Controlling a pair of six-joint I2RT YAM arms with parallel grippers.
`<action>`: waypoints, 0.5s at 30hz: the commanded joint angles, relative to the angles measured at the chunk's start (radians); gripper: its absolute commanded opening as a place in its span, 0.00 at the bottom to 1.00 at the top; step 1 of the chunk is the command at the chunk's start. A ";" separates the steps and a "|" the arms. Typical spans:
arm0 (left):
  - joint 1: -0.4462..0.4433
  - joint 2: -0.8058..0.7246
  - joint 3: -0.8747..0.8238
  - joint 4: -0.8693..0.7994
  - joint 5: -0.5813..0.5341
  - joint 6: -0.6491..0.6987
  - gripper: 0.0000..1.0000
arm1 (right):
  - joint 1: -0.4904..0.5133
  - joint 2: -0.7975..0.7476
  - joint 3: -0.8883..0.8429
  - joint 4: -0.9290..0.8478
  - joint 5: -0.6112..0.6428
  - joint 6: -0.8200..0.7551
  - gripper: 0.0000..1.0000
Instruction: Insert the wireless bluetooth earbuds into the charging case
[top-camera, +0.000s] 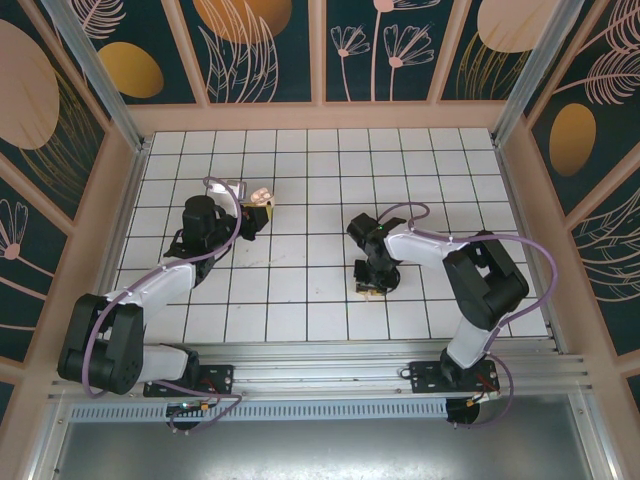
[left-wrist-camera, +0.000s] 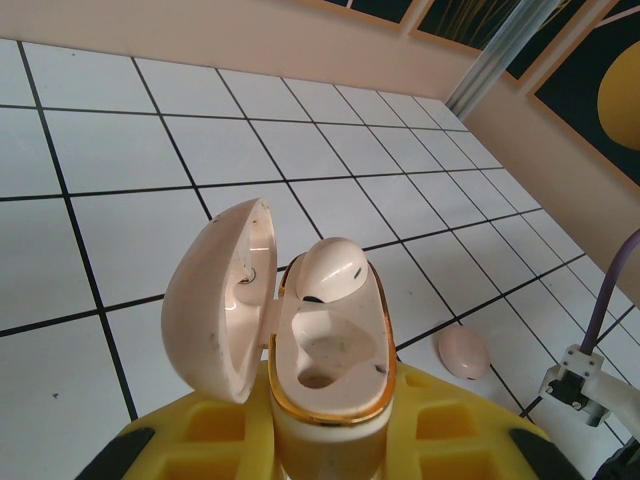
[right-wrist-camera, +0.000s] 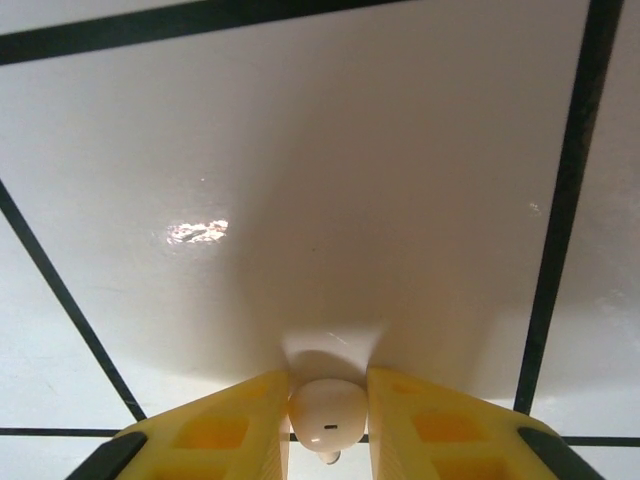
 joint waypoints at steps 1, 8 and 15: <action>-0.005 -0.005 0.020 0.007 -0.002 0.023 0.13 | -0.002 0.026 -0.026 0.032 0.006 0.005 0.24; -0.005 -0.019 0.013 0.026 0.021 0.031 0.13 | -0.004 -0.038 -0.036 0.069 0.040 0.029 0.21; -0.057 -0.015 -0.029 0.148 0.069 0.043 0.13 | -0.023 -0.237 -0.062 0.213 0.086 0.049 0.21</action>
